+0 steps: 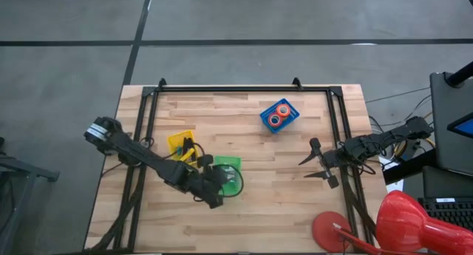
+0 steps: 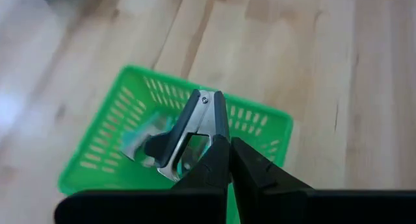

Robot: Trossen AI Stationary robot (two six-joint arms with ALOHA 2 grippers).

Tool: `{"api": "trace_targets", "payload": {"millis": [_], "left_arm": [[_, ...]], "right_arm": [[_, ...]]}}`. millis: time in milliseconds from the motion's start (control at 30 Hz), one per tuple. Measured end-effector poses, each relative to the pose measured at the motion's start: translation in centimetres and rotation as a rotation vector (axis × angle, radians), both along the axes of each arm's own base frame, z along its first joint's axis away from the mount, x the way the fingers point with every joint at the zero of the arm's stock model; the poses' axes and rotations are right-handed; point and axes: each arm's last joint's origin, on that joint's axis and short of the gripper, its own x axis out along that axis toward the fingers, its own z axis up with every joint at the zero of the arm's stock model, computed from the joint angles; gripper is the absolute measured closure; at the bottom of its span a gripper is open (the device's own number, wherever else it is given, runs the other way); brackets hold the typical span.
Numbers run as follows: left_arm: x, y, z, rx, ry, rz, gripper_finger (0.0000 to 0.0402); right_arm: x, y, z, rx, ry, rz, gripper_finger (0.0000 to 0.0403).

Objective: Pick and place Stapler, Stapler remover, tape
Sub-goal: Put the black staple remover into the green bin, then return to Home Position

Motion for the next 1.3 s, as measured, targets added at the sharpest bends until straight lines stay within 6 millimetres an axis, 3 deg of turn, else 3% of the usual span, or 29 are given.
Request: {"api": "trace_targets", "payload": {"millis": [267,500,633,833,933,1033,1233,1300], "left_arm": [[1.1,-0.8,-2.0,-0.117,0.053,-0.031,0.039],[1.0,-0.5,-1.5,-0.125,0.009,0.042,0.0385],[0.8,-0.2,-0.6,-0.106,-0.04,0.074,0.0352],[0.8,-0.1,-0.2,-0.096,-0.063,0.077,0.0268],[0.8,-0.1,-0.1,-0.054,-0.066,0.054,0.0252],[0.6,0.0,0.5,-0.029,-0.077,0.031,0.0272],[-0.4,0.7,1.4,0.042,-0.087,-0.045,0.0387],[-0.7,0.9,2.1,0.059,-0.151,-0.075,0.0392]], "right_arm": [[0.0,0.0,0.0,0.0,0.0,0.0,0.0184],[0.0,0.0,0.0,0.0,0.0,0.0,0.0184],[0.0,0.0,0.0,0.0,0.0,0.0,0.0184],[0.0,0.0,0.0,0.0,0.001,0.0,0.0184],[0.0,0.0,0.0,0.0,0.0,0.0,0.0184],[0.0,0.0,0.0,0.0,0.001,0.0,0.0184],[0.0,0.0,0.0,0.0,0.001,0.0,0.0184],[0.0,0.0,0.0,0.0,0.0,0.0,0.0184]]}}
